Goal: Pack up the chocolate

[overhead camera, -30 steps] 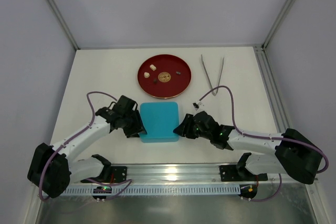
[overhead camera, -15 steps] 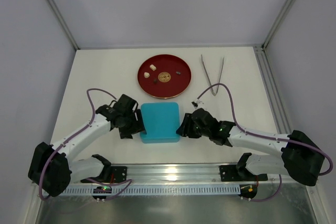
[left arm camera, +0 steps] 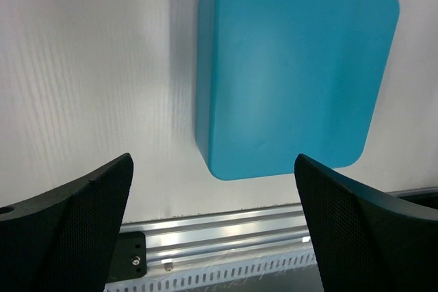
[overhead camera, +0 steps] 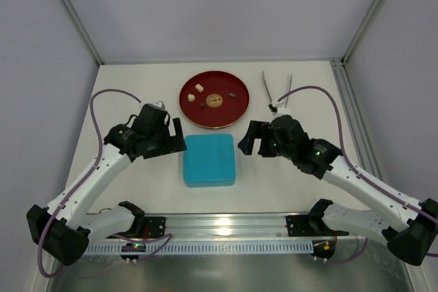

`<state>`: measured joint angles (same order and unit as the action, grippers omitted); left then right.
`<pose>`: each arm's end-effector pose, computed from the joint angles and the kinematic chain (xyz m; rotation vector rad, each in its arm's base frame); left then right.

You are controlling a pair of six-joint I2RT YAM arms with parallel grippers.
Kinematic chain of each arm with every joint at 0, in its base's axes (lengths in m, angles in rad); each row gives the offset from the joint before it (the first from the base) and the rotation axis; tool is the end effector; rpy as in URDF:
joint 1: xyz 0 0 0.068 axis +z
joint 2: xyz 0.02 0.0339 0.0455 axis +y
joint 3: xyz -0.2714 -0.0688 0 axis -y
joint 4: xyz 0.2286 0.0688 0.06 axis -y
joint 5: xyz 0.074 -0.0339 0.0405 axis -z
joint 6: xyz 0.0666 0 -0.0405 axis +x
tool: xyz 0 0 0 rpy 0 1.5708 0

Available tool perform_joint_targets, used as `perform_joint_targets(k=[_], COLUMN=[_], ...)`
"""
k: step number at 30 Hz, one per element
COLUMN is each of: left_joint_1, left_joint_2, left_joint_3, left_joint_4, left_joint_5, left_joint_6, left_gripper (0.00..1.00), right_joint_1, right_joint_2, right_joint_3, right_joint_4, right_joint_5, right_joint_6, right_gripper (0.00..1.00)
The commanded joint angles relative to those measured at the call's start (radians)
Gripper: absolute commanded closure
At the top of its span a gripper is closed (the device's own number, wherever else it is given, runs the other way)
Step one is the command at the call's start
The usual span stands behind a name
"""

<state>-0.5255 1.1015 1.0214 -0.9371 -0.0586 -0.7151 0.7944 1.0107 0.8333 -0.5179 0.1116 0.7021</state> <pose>0.1782 -0.0989 0.2776 -0.2711 2.6195 -0.3721 0.1588 0.1511 0.2723 -0.0470 2.3489 0.6517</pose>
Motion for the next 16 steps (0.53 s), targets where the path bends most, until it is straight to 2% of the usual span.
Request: perform_joint_targets(k=[1,7,16], left_joint_1=[0.034,0.073,0.073], left_joint_2=[-0.051,-0.104,-0.140], left_joint_3=[0.086,0.163,0.161], left_joint_4=[-0.045,-0.042,-0.022], left_joint_5=[-0.086,-0.095,-0.057], left_joint_6=[0.081,0.117,0.092], left_gripper=[0.02,0.00,0.00], right_joint_1=[-0.038,-0.070,-0.081], right_joint_2=[-0.061,-0.060,-0.130], right_joint_3=[0.130,0.259,0.234], right_joint_4=[-0.086,-0.192,-0.183], right_joint_5=[0.065,0.160,0.186], right_joint_6=[-0.087,-0.128,-0.130], right_gripper=[0.00,0.00,0.00])
